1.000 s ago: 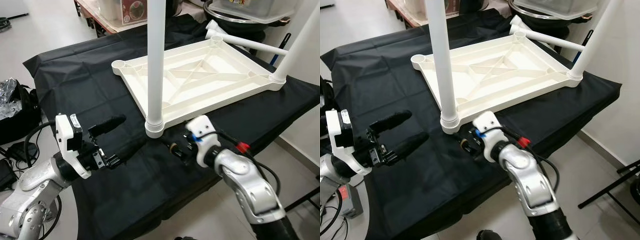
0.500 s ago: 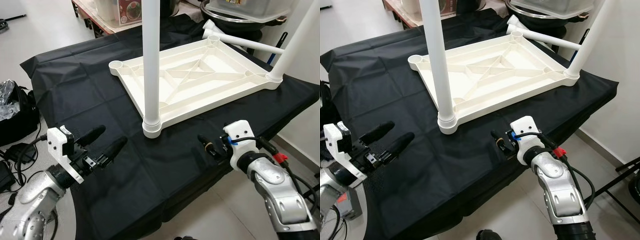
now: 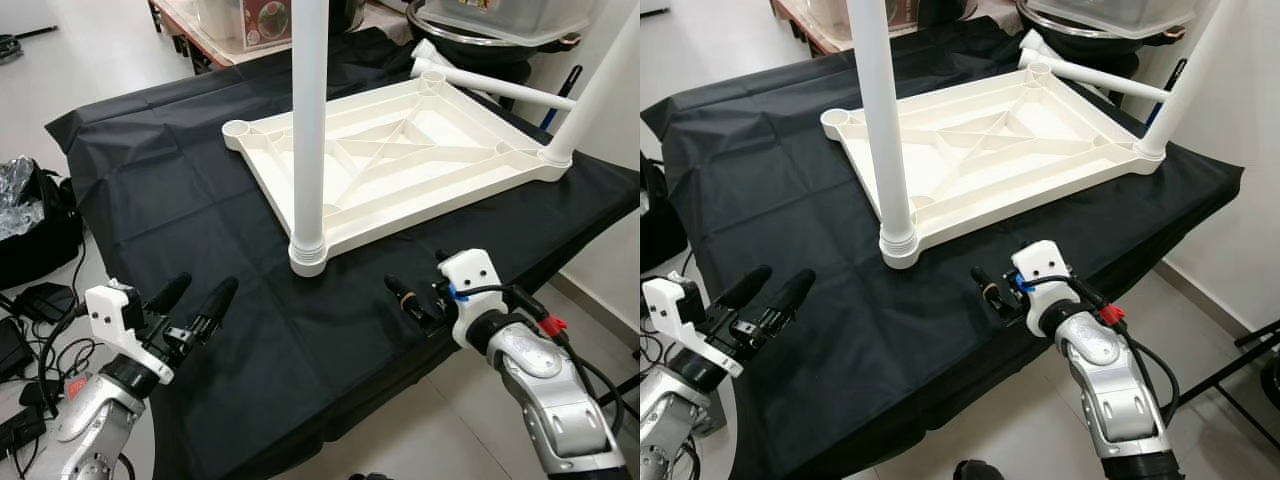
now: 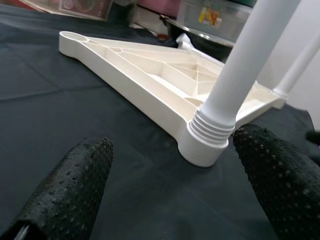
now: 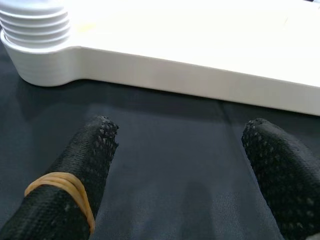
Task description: Building children table
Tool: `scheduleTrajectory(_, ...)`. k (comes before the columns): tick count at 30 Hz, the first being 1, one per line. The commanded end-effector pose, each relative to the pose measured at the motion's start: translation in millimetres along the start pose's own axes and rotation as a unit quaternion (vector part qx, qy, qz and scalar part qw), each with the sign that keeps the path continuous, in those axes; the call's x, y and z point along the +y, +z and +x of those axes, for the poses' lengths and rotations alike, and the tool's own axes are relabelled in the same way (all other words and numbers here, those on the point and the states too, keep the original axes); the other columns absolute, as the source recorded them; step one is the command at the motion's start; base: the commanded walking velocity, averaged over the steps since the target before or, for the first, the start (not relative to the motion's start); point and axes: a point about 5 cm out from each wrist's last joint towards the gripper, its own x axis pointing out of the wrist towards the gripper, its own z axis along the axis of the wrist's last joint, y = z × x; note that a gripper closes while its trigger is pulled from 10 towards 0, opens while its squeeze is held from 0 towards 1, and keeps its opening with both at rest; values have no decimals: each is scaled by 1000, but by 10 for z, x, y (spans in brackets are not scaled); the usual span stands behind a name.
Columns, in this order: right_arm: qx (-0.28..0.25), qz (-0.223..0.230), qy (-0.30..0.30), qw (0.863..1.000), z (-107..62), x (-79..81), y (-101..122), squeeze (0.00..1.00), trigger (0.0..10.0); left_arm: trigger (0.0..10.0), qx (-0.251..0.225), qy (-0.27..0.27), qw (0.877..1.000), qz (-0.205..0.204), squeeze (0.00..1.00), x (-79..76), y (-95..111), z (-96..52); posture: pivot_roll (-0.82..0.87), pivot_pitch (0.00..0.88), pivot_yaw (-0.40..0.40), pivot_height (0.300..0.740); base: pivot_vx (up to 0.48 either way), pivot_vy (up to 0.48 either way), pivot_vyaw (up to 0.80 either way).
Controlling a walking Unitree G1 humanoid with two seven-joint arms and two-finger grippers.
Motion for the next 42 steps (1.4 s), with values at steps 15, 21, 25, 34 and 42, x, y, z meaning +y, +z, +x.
scheduleTrajectory(15, -20, 7, 33, 999, 28, 138, -1, 0, 10000, 10000, 9, -5, 1000, -1, 0, -193, -134, 10, -33, 146, -25, 740, 0, 0, 0)
scheduleTrajectory(21, -21, 5, 36, 999, 39, 145, -3, 0, 10000, 10000, 9, 3, 1000, 8, 0, -184, -141, 28, -34, 148, -22, 740, 0, 0, 0)
scheduleTrajectory(25, -20, 6, 35, 999, 36, 149, -7, 0, 10000, 10000, 11, 4, 1000, 10, 0, -183, -143, 28, -32, 148, -22, 740, 0, 0, 0)
scheduleTrajectory(34, -20, 7, 35, 999, 40, 155, -9, 0, 10000, 10000, 15, -9, 1000, 10, 0, -213, -134, 54, -29, 149, -19, 740, 0, 0, 0)
scheduleTrajectory(42, -20, 7, 34, 999, 47, 142, -8, 0, 10000, 10000, 17, -32, 999, 3, 0, -274, -119, 65, -28, 149, -16, 740, 0, -413, 0)
